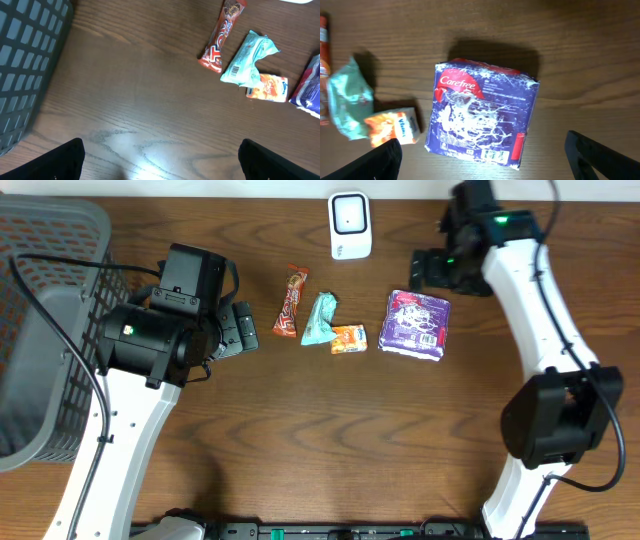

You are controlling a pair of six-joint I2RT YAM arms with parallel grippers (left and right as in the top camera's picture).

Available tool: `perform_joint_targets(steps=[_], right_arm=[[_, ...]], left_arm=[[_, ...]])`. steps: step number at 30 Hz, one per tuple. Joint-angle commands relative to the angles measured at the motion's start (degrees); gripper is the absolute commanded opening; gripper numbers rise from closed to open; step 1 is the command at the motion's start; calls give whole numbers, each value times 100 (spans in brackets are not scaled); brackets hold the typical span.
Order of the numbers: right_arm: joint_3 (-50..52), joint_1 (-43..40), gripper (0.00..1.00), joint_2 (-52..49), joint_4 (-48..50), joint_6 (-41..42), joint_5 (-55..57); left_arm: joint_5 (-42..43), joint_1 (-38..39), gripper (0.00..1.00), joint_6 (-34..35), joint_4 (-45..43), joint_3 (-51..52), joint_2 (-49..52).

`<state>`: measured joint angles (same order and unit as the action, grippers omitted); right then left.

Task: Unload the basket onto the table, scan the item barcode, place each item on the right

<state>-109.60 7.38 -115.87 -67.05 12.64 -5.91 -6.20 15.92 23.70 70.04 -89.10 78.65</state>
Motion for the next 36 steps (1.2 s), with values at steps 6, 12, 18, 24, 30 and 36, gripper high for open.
perform_joint_targets(steps=[6, 12, 18, 24, 30, 36], right_arm=[[-4, -190, 89, -50, -74, -201, -1545], [4, 540, 83, -50, 186, 92, -166], [297, 1349, 85, -52, 481, 1204, 1937], [1056, 1950, 86, -52, 1427, 1523, 2710], [1941, 2177, 83, -52, 2218, 1928, 3654], [2796, 2159, 81, -52, 2968, 1923, 3751]], left_arm=[[-72, 2, 98, -57, 2, 9, 2], [-70, 2, 98, -57, 2, 9, 2], [-72, 2, 98, -57, 2, 9, 2], [-72, 2, 98, -57, 0, 9, 2], [-72, 2, 98, -57, 2, 9, 2], [-70, 2, 98, -57, 2, 9, 2]])
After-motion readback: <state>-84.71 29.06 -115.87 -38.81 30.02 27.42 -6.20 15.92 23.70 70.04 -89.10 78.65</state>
